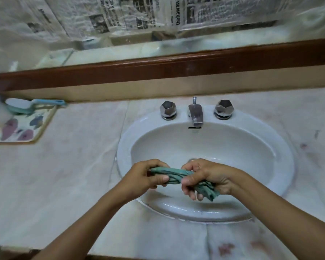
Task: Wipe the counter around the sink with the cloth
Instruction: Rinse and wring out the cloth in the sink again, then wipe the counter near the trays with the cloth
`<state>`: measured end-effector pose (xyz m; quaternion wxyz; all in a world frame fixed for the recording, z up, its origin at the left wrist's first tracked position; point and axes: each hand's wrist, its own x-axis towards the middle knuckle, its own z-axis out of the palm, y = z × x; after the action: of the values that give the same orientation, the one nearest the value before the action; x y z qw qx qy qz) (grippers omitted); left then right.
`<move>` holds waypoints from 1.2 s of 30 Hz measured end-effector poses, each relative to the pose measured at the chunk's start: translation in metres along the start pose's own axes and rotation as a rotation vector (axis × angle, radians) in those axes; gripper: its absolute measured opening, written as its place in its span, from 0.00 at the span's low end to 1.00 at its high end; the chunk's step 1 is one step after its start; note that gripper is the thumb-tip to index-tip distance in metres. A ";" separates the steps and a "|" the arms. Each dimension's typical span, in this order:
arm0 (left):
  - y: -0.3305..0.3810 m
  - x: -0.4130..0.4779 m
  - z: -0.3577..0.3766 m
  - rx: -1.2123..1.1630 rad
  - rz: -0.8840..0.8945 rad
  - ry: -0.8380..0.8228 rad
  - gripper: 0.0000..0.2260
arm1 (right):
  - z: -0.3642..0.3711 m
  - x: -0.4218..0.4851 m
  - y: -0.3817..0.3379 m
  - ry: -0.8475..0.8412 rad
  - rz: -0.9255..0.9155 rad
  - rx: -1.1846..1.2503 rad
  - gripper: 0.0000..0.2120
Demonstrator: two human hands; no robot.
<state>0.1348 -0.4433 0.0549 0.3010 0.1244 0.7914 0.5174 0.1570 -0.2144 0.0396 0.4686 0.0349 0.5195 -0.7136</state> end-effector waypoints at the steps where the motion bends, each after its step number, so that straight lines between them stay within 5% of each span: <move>1: -0.007 -0.007 -0.003 0.091 0.098 0.051 0.06 | 0.002 0.004 0.006 -0.064 0.037 0.086 0.21; 3: -0.018 -0.013 -0.010 0.417 0.397 0.124 0.08 | 0.007 0.009 0.017 -0.128 0.110 0.285 0.31; 7: -0.026 -0.006 -0.028 0.848 0.889 0.309 0.07 | 0.019 0.011 0.020 -0.036 0.089 0.535 0.32; 13: -0.039 -0.006 -0.044 0.829 1.093 0.638 0.14 | 0.050 0.010 0.012 0.198 -0.145 0.603 0.33; 16: -0.073 -0.018 -0.046 0.836 0.872 0.602 0.14 | 0.069 0.021 0.011 0.339 -0.224 0.558 0.38; 20: -0.125 -0.067 -0.046 0.592 0.237 0.445 0.29 | 0.106 0.044 0.003 0.755 -0.263 0.226 0.12; 25: -0.163 -0.138 -0.099 0.364 0.069 0.627 0.20 | 0.170 0.114 -0.020 1.064 -0.439 -0.634 0.13; 28: -0.190 -0.170 -0.146 0.343 -0.040 0.754 0.16 | 0.204 0.182 -0.019 0.952 -0.527 -1.097 0.15; 31: -0.216 -0.196 -0.189 0.359 -0.146 0.893 0.14 | 0.224 0.255 0.002 0.701 -0.319 -1.559 0.25; 33: -0.230 -0.208 -0.212 0.368 -0.187 0.967 0.13 | 0.232 0.285 0.007 0.673 -0.268 -1.593 0.33; 36: -0.249 -0.217 -0.245 0.405 -0.210 1.012 0.14 | 0.229 0.309 0.012 0.618 -0.269 -1.706 0.31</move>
<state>0.1858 -0.8439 -0.0229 -0.0965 -0.1638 0.9290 0.3174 0.0925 -0.5876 -0.0298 0.0887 -0.1942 0.9723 -0.0953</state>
